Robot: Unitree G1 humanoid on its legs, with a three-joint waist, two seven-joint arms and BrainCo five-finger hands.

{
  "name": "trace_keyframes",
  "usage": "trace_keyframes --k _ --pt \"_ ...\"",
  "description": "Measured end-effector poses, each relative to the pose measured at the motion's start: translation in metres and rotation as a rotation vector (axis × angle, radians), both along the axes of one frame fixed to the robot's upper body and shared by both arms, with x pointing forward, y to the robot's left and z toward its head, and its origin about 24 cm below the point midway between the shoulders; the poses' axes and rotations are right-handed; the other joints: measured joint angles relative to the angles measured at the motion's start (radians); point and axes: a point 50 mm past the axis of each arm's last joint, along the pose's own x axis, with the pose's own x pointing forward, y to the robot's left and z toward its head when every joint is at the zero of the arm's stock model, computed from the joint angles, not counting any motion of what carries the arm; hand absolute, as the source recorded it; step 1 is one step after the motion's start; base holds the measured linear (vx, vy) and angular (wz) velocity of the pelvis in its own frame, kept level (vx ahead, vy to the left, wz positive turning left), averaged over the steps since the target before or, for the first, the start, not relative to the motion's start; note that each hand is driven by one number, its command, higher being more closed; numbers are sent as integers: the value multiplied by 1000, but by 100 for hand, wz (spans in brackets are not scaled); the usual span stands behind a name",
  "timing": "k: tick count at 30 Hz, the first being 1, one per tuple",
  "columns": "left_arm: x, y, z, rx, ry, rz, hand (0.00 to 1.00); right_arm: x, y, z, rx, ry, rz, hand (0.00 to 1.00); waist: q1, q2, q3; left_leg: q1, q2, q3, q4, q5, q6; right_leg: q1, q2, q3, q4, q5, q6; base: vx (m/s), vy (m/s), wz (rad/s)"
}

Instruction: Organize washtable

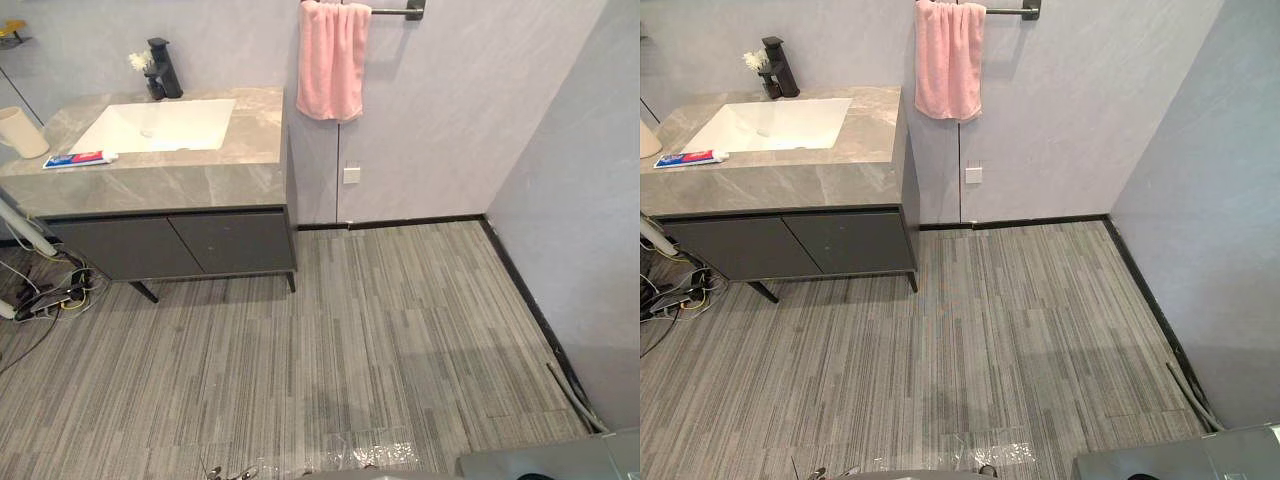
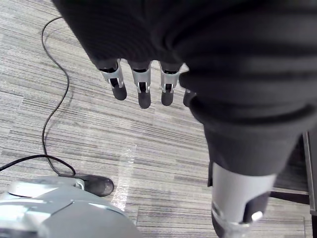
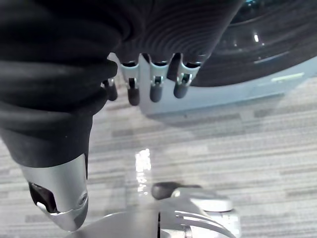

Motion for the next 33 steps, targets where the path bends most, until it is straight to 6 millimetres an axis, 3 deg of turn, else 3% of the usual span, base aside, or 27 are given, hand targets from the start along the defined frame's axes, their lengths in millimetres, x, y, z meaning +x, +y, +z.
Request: trace_keyframes --k 33 --pt "6 1 1 3 -14 -9 0 1 2 0 5 -4 0 0 1 -2 6 8 1 8 4 0 0 2 0 6 11 0 1 -13 0 -1"
